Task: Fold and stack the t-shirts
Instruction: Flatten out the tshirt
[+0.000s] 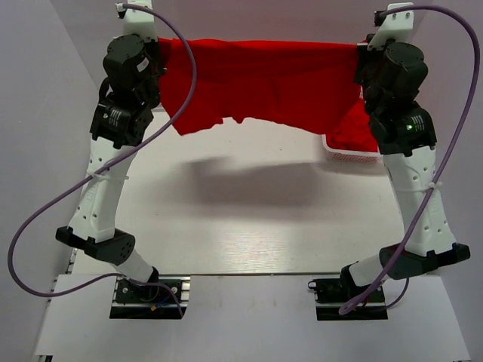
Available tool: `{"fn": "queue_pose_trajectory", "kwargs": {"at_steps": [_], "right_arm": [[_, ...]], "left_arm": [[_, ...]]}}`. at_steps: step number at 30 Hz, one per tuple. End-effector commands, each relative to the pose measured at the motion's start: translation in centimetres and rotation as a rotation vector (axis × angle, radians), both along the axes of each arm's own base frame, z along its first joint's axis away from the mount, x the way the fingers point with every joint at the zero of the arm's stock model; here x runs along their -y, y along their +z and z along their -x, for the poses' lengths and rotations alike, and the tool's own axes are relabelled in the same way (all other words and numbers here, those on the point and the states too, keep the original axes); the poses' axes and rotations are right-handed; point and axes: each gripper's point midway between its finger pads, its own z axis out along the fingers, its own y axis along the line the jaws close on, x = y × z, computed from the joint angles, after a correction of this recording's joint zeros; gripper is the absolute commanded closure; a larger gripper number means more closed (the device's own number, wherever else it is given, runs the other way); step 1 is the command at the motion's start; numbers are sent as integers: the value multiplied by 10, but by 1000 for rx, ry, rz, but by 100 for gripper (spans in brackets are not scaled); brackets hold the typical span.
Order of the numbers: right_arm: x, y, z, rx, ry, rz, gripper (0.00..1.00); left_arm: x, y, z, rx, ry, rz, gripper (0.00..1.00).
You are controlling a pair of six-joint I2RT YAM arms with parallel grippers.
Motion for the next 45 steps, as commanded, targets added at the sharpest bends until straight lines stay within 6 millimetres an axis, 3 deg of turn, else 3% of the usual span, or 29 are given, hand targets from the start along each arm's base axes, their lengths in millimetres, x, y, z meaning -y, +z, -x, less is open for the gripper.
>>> {"fn": "queue_pose_trajectory", "kwargs": {"at_steps": [1, 4, 5, 7, 8, 10, 11, 12, 13, 16, 19, 22, 23, 24, 25, 27, 28, 29, 30, 31, 32, 33, 34, 35, 36, 37, 39, 41, 45], "right_arm": [[17, 47, 42, 112, 18, 32, 100], [14, 51, 68, 131, 86, 25, 100], [7, 35, 66, 91, 129, 42, 100], [9, 48, 99, 147, 170, 7, 100], [-1, 34, 97, 116, 226, 13, 100], [6, 48, 123, 189, 229, -31, 100], [1, 30, 114, 151, 241, -27, 100], [-2, 30, 119, 165, 263, -33, 100], [-4, 19, 110, 141, 261, -34, 100], [-4, -12, 82, 55, 201, -67, 100], [-6, -75, 35, -62, 98, -100, 100], [-24, -141, -8, -187, 99, -135, 100], [-35, -172, -25, -241, 119, -132, 100], [-44, -180, -35, -237, 158, -147, 100], [-59, -222, -54, -317, 191, -137, 100], [-78, -251, -67, -373, 268, -128, 100], [-87, -266, -86, -391, 286, -125, 100], [-99, -300, -100, -461, 324, -89, 100], [-98, -312, -110, -482, 302, -87, 100], [-103, -342, -142, -549, 278, -59, 75], [-105, -351, -152, -574, 264, -57, 62], [-105, -368, -153, -646, 249, -45, 55], [-112, -396, -172, -718, 246, -34, 43], [-120, -368, -190, -660, 269, -54, 23], [-125, -354, -195, -646, 285, -56, 17], [-129, -363, -197, -664, 296, -56, 10], [-142, -360, -196, -636, 369, -64, 10], [-145, -324, -197, -535, 396, -87, 10], [-142, -325, -177, -568, 408, -71, 10]], "left_arm": [[-45, 73, 63, 198, 83, 13, 100], [-50, 82, 85, 228, 54, 7, 100], [-47, 83, 90, 229, 30, -6, 100], [-47, 81, 105, 237, -6, -14, 100], [-44, 76, 106, 226, -28, -13, 100], [-38, 80, 115, 244, -89, -13, 100], [-37, 81, 118, 243, -101, -5, 100], [-39, 78, 117, 230, -88, -6, 100], [-46, 71, 116, 210, -44, 11, 100], [-40, 43, 93, 128, -19, 18, 100], [-25, -18, 53, -25, -1, 59, 100], [-17, -101, 15, -201, 50, 104, 100], [-11, -143, 5, -290, 45, 100, 100], [-12, -170, -1, -336, 69, 130, 100], [-18, -217, -14, -425, 112, 126, 100], [-18, -268, -30, -522, 115, 176, 100], [-33, -292, -37, -569, 164, 180, 100], [-37, -312, -47, -607, 168, 194, 100], [-43, -355, -61, -702, 204, 171, 100], [-49, -361, -76, -720, 206, 205, 100], [-53, -374, -85, -763, 213, 196, 74], [-58, -386, -94, -801, 231, 191, 58], [-56, -396, -121, -820, 220, 205, 27], [-61, -405, -122, -875, 224, 224, 0], [-63, -404, -131, -873, 220, 234, 0], [-58, -384, -146, -827, 183, 242, 0], [-64, -375, -159, -783, 150, 247, 0], [-58, -367, -162, -751, 97, 248, 0], [-65, -345, -155, -695, 77, 261, 0]]}}
